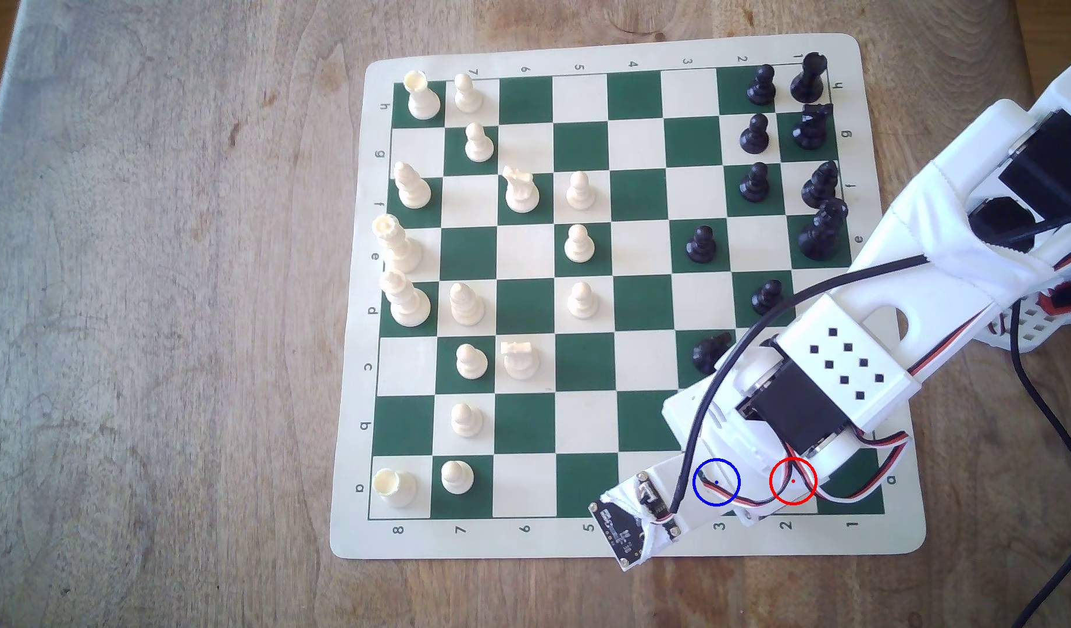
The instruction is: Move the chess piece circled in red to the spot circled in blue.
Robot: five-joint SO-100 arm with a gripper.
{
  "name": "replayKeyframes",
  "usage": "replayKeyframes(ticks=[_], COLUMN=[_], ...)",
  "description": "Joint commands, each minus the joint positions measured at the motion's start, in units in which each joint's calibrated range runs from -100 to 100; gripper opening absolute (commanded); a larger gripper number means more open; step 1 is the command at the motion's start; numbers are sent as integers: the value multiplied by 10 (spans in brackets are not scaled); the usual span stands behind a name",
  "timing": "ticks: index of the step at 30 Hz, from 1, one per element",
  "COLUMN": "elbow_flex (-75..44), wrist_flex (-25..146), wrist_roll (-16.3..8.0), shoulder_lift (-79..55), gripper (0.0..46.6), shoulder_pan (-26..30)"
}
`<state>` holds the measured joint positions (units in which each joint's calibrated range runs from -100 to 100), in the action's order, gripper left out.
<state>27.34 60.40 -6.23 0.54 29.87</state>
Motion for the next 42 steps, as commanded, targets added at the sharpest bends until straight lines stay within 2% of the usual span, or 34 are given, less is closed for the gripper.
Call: replayKeyframes(ticks=[1, 13, 22, 37, 42], elbow_flex=[-3, 5, -14, 3, 86], wrist_flex=[-3, 5, 60, 126, 103], wrist_roll=[1, 3, 4, -1, -2], shoulder_lift=[20, 35, 98, 270, 348], gripper=[167, 170, 168, 170, 169], shoulder_pan=[3, 1, -13, -14, -21])
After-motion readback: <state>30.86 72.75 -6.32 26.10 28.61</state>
